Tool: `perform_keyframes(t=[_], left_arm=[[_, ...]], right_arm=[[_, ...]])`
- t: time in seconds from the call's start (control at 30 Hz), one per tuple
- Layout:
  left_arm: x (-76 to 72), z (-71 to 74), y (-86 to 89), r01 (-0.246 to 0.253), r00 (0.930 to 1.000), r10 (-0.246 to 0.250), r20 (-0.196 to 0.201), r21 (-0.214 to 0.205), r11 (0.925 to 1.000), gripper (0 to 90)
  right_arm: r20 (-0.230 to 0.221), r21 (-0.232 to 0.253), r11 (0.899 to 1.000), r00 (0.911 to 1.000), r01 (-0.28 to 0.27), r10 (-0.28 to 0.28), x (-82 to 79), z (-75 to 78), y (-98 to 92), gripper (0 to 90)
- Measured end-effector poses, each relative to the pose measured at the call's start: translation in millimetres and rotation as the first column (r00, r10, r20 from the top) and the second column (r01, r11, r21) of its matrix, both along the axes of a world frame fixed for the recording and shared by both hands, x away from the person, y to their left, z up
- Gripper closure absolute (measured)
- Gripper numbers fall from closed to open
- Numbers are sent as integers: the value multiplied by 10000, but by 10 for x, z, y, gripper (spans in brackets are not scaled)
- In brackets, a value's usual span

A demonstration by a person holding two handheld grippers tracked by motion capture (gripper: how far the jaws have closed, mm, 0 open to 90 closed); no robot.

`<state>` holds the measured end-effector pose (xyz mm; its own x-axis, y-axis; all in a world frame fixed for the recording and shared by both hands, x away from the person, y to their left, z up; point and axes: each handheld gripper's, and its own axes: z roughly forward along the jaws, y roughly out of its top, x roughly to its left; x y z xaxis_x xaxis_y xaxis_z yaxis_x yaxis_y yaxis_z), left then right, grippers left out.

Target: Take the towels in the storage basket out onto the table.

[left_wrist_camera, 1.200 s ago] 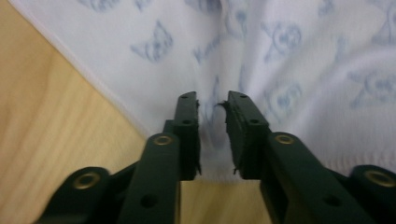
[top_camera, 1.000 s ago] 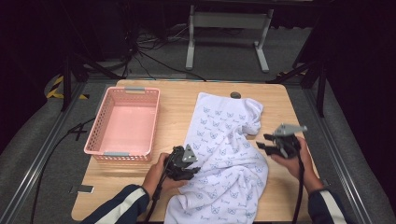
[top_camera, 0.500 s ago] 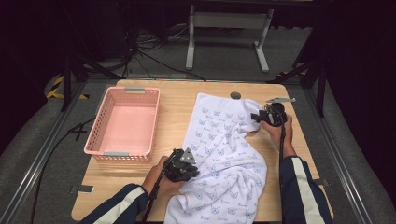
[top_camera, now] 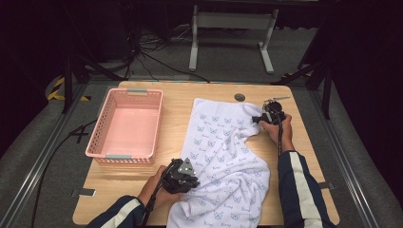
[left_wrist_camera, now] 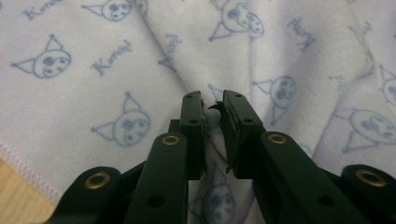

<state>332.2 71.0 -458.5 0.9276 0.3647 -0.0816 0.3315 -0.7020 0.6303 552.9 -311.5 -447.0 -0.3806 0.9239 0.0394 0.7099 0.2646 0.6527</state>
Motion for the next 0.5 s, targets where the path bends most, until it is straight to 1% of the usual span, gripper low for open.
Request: perform_keyframes(t=[0.03, 0.07, 0.1, 0.13, 0.17, 0.2, 0.23, 0.27, 0.3, 0.33, 0.37, 0.4, 0.43, 0.47, 0.5], left_arm=[[-36, -11, 5, -22, 10000, 22, -16, -95, 10000, 788], [-40, -2, 19, 160, 9999, -160, 40, 55, 9999, 786], [-53, -5, 19, 47, 10000, -47, 50, -18, 10000, 786], [-61, -13, 26, -34, 10000, 34, 57, -69, 10000, 781], [-59, -13, 33, -50, 10000, 50, 27, -58, 10000, 776], [-60, -18, 37, -165, 9999, 164, -37, -168, 9997, 763], [-55, -14, 47, -140, 9998, 138, -111, -140, 9998, 757], [-51, -12, 61, -139, 9999, 139, -101, -28, 9999, 746], [-51, -12, 61, -139, 9999, 139, -101, -28, 9999, 742], [-44, -9, 64, -95, 9999, 95, 32, 17, 10000, 734], [-44, -9, 64, -95, 9999, 95, 32, 17, 10000, 722], [-43, -17, 61, -259, 9997, 259, -6, -181, 9995, 722], [-33, -14, 71, -152, 9999, 152, -9, -85, 9998, 722], [-29, -13, 75, -112, 9999, 112, 6, -56, 9999, 722], [-32, -13, 73, -125, 9999, 126, 6, -58, 9999, 720]], right_arm=[[-3, -213, 9993, 9996, -296, 296, 4, 18, 31, 666], [289, -518, 9946, 9954, -897, 913, -1, 80, 111, 755], [289, -518, 9946, 9954, -897, 913, -1, 80, 111, 755], [438, -681, 9922, 9932, -1045, 1076, -8, 121, 145, 766], [726, -679, 9884, 9874, -1360, 1409, -29, 213, 213, 772], [866, -614, 9841, 9813, -1668, 1718, -45, 280, 263, 774], [1057, -749, 9763, 9719, -2029, 2101, -78, 373, 359, 775], [1094, -1161, 9453, 9420, -3048, 3172, -155, 538, 614, 774], [1094, -1161, 9453, 9420, -3048, 3172, -155, 538, 614, 774], [899, -1530, 9041, 9055, -3989, 4147, -279, 648, 931, 771], [899, -1530, 9041, 9055, -3989, 4147, -279, 648, 931, 771], [750, -1660, 8788, 8829, -4474, 4636, -354, 681, 1095, 770], [471, -1781, 8234, 8311, -5388, 5541, -504, 699, 1407, 769], [471, -1781, 8234, 8311, -5388, 5541, -504, 699, 1407, 769], [117, -2045, 7679, 7829, -6071, 6221, -639, 672, 1687, 763]])
